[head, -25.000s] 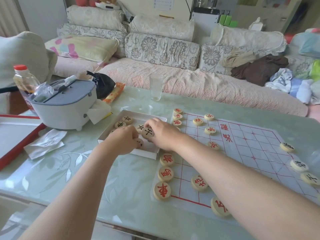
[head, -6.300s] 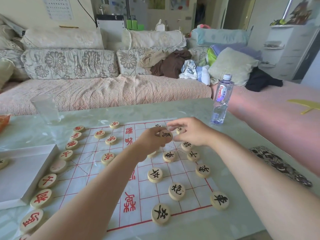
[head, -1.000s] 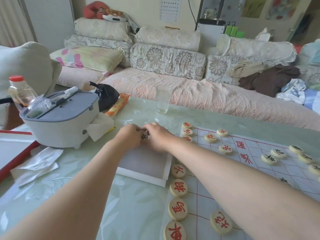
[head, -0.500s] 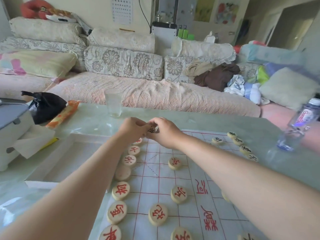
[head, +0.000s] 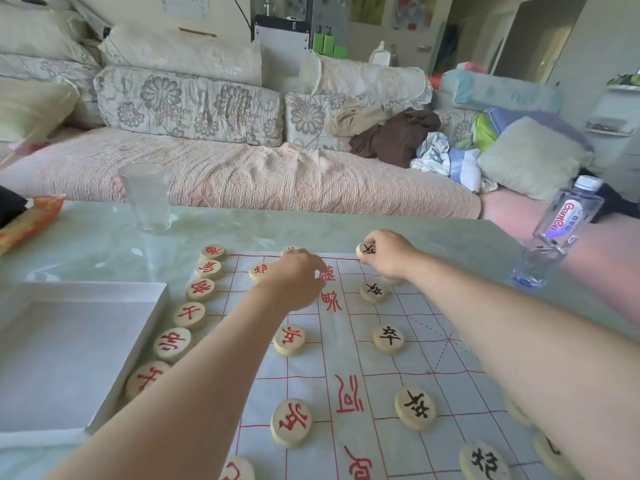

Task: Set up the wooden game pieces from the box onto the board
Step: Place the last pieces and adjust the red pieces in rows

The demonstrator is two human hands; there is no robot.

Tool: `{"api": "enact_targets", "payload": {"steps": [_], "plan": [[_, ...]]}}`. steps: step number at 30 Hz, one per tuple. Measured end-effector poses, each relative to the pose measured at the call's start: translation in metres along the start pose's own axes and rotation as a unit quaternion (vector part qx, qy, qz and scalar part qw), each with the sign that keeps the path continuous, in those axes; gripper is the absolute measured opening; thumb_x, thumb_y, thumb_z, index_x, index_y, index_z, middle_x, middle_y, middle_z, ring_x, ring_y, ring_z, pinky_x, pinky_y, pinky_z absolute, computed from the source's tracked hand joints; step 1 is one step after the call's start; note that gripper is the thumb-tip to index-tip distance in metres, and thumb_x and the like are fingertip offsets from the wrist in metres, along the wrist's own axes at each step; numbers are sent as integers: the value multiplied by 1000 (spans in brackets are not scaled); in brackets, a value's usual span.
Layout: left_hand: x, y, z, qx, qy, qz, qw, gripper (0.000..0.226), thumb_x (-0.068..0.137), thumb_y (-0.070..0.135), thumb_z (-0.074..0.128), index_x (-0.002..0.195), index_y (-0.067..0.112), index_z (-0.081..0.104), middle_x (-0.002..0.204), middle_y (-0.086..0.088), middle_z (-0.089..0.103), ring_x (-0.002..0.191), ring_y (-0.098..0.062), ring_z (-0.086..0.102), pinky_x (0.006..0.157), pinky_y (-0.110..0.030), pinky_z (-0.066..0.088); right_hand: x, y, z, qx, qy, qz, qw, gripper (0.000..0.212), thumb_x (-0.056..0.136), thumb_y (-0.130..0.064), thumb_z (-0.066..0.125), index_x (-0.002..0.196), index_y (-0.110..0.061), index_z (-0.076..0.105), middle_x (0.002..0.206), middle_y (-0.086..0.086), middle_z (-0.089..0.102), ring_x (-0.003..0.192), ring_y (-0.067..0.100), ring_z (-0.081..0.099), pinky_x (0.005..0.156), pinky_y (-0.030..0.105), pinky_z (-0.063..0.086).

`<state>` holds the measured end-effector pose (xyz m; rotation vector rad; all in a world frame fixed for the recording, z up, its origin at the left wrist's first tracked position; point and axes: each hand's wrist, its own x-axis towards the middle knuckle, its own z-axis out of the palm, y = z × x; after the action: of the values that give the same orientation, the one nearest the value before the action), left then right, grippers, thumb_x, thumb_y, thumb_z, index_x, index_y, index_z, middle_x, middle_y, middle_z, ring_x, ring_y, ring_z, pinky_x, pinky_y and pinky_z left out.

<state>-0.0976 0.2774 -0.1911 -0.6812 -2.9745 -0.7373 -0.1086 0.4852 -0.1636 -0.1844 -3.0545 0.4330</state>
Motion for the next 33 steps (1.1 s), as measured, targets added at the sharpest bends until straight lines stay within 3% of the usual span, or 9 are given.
{"api": "enact_targets", "payload": {"steps": [6, 10, 13, 16, 18, 23, 29, 33], "plan": [[16, 7, 26, 75, -32, 21, 996, 40, 90, 36, 56, 130, 29, 55, 133, -3, 46, 129, -23, 38, 100, -40, 42, 27, 17, 9, -35, -24, 8, 999, 34, 89, -40, 67, 117, -21, 63, 123, 3, 63, 110, 26, 58, 92, 36, 47], [20, 8, 30, 76, -23, 20, 997, 40, 90, 39, 55, 128, 28, 56, 130, -3, 45, 126, -23, 39, 100, -41, 41, 32, 16, 20, -50, -38, -6, 998, 34, 89, -41, 64, 114, -19, 66, 123, 7, 61, 111, 30, 57, 96, 40, 47], [20, 8, 31, 74, -18, 19, 997, 39, 90, 38, 55, 129, 28, 55, 130, -2, 45, 125, -23, 38, 100, -40, 40, 32, 17, 22, -68, -40, -8, 997, 43, 90, -44, 61, 127, -21, 61, 135, 10, 53, 123, 33, 51, 102, 42, 43], [16, 8, 32, 72, -13, 22, 997, 39, 91, 36, 54, 129, 28, 55, 130, -2, 45, 125, -22, 38, 99, -39, 41, 25, 17, 17, -73, -34, -3, 997, 62, 91, -48, 60, 145, -21, 46, 146, 11, 45, 135, 32, 41, 108, 41, 37], [12, 8, 30, 71, -2, 28, 997, 38, 91, 34, 53, 128, 28, 55, 129, -1, 47, 125, -22, 38, 97, -38, 41, 17, 14, 13, -56, -17, -12, 998, 58, 92, -45, 60, 144, -22, 46, 146, 10, 44, 136, 30, 39, 109, 40, 36], [-8, 15, 16, 43, 36, 40, 998, 31, 91, 33, 55, 121, 28, 61, 120, 2, 53, 119, -21, 43, 97, -38, 42, -18, -8, 1, -2, -11, -68, 998, 38, 93, -30, 60, 131, -23, 58, 129, 2, 54, 121, 22, 51, 102, 35, 41], [-49, 16, -18, 13, 46, 13, 999, 26, 89, 28, 58, 114, 25, 60, 99, 7, 63, 104, -20, 55, 86, -31, 44, -82, -56, -9, 55, -53, -139, 987, 27, 93, -25, 62, 119, -23, 67, 104, -5, 66, 101, 17, 59, 82, 26, 42], [-90, 14, -41, 45, 28, 10, 999, 21, 90, 29, 55, 109, 24, 62, 104, 5, 61, 101, -18, 56, 82, -30, 44, -131, -82, -11, 60, -94, -167, 980, 27, 93, -28, 61, 118, -20, 65, 102, -4, 62, 95, 16, 56, 76, 26, 39]]}}
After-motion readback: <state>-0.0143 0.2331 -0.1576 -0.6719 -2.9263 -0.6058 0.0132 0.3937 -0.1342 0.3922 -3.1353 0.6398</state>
